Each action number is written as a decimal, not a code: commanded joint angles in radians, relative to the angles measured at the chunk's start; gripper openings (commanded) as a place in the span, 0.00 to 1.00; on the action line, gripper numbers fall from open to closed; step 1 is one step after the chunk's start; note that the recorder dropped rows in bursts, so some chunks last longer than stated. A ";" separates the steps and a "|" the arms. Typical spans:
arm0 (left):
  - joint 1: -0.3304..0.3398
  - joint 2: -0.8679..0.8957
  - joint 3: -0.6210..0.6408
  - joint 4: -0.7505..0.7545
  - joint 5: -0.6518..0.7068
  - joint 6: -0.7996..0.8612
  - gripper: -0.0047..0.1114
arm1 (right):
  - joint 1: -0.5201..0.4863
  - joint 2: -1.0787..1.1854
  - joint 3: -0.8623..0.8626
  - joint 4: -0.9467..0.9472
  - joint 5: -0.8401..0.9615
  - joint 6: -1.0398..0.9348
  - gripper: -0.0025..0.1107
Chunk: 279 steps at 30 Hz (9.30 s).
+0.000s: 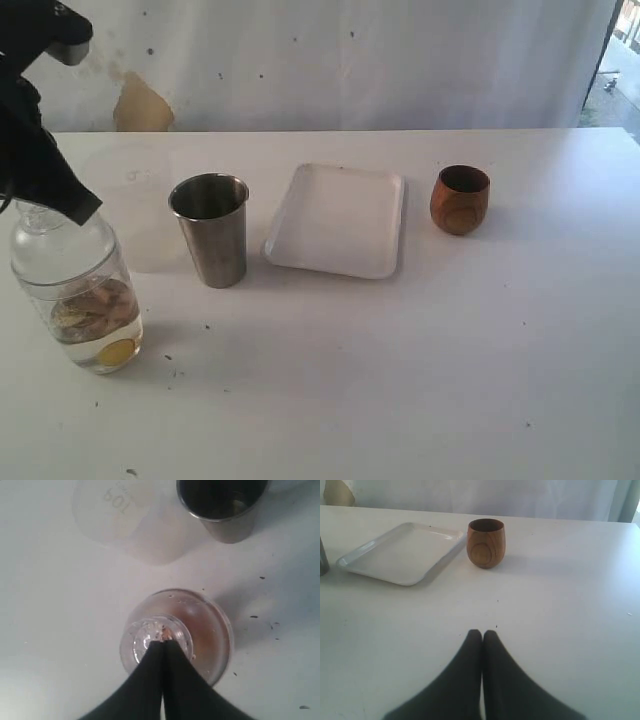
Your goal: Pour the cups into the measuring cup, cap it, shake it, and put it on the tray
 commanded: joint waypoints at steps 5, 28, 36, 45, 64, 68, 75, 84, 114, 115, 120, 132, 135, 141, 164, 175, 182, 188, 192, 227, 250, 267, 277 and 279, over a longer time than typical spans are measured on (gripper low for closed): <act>-0.005 0.051 -0.007 0.069 0.025 -0.025 0.04 | -0.005 -0.006 0.004 -0.001 0.000 0.004 0.02; -0.005 0.127 -0.005 -0.017 0.045 -0.016 0.04 | -0.005 -0.006 0.004 0.001 0.000 0.004 0.02; -0.005 0.129 0.042 -0.026 0.044 -0.016 0.04 | -0.005 -0.006 0.004 0.001 0.000 0.004 0.02; -0.005 0.068 0.046 -0.028 -0.043 -0.027 0.04 | -0.005 -0.006 0.004 0.001 0.000 0.004 0.02; -0.005 -0.025 0.046 0.052 -0.080 -0.086 0.04 | -0.005 -0.006 0.004 0.001 0.000 0.004 0.02; -0.003 -0.007 0.046 0.052 -0.042 -0.084 0.04 | -0.005 -0.006 0.004 0.001 0.000 0.004 0.02; -0.003 0.048 0.046 0.080 -0.047 -0.088 0.04 | -0.005 -0.006 0.004 0.001 0.000 0.004 0.02; -0.003 -0.018 0.004 0.099 -0.040 -0.093 0.04 | -0.005 -0.006 0.004 0.001 0.000 0.004 0.02; -0.003 -0.563 0.749 -0.046 -1.018 -0.267 0.94 | -0.005 -0.006 0.004 0.001 0.000 0.004 0.02; -0.003 -0.576 0.783 -0.043 -1.052 -0.262 0.94 | -0.005 -0.006 0.004 0.001 0.000 0.004 0.02; 0.008 -0.633 0.854 -0.001 -1.038 -0.235 0.94 | -0.005 -0.006 0.004 0.001 0.000 0.004 0.02; 0.383 -0.629 1.193 -0.083 -1.482 -0.150 0.94 | -0.005 -0.006 0.004 0.001 0.000 0.004 0.02; 0.426 -0.629 1.193 -0.097 -1.477 -0.195 0.94 | -0.005 -0.006 0.004 0.001 0.000 0.004 0.02; 0.426 -0.592 1.193 -0.090 -1.506 -0.185 0.94 | -0.005 -0.006 0.004 0.001 0.000 0.035 0.02; 0.426 0.084 1.135 -0.031 -1.927 -0.045 0.94 | -0.005 -0.006 0.004 0.001 0.000 0.035 0.02; 0.426 0.255 1.046 -0.109 -2.065 0.033 0.94 | -0.005 -0.006 0.004 0.001 0.000 0.035 0.02; 0.426 0.319 0.991 -0.019 -2.092 0.030 0.94 | -0.005 -0.006 0.004 0.001 0.000 0.035 0.02; 0.426 0.380 0.934 -0.017 -2.098 0.027 0.94 | -0.005 -0.006 0.004 0.001 0.000 0.035 0.02; 0.426 0.414 0.924 -0.012 -2.124 0.027 0.94 | -0.005 -0.006 0.004 0.001 0.000 0.035 0.02; 0.426 0.417 0.924 0.002 -2.155 -0.057 0.04 | -0.005 -0.006 0.004 0.001 0.000 0.035 0.02; 0.435 -0.093 0.761 -0.117 -1.571 -0.245 0.04 | -0.005 -0.006 0.004 -0.001 0.000 0.035 0.02; 0.246 -0.128 0.574 0.239 -1.412 -0.458 0.04 | -0.005 -0.006 0.004 -0.001 0.000 0.035 0.02; 0.219 -0.179 0.603 0.386 -1.468 -0.515 0.04 | -0.005 -0.006 0.004 0.000 0.000 0.035 0.02; 0.285 -0.149 0.586 0.000 -1.314 -0.221 0.04 | -0.005 -0.006 0.004 0.000 0.000 0.042 0.02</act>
